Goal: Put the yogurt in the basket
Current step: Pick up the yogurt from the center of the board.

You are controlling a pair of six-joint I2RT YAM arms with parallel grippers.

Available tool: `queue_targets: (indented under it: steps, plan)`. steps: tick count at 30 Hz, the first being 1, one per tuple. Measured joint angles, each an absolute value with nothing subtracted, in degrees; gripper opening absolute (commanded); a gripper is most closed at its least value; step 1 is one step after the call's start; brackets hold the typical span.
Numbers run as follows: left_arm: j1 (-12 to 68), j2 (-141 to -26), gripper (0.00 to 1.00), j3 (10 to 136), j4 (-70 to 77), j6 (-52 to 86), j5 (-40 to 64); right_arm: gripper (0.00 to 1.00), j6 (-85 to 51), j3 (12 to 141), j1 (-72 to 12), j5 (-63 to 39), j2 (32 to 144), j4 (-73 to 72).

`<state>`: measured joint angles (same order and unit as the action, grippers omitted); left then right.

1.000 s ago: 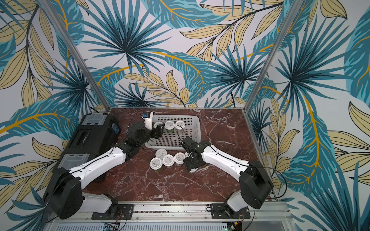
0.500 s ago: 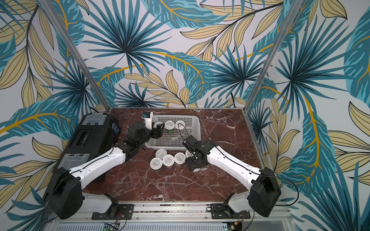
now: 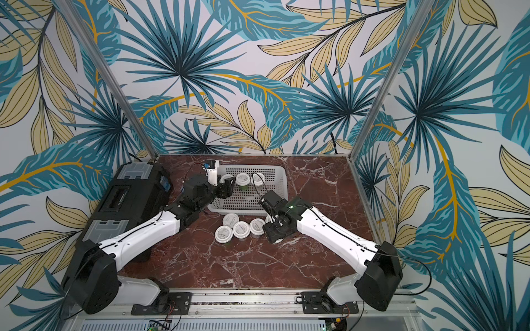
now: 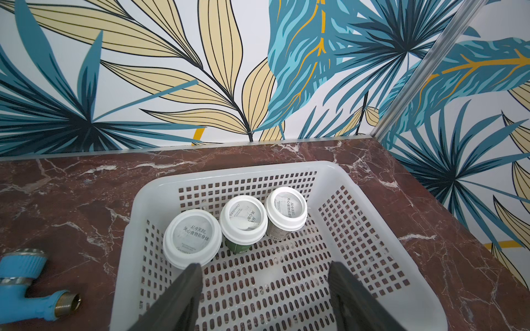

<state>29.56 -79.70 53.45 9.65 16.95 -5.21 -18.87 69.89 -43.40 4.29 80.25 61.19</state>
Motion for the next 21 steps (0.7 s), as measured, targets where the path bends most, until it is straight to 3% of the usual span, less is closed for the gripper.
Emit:
queue_targets:
  steps: [21]
  plan:
    - [29.6, -79.7, 0.72, 53.5, 9.6, 17.0, -5.3, 0.67, -18.3, 74.9, -43.6, 6.5, 80.8, 62.1]
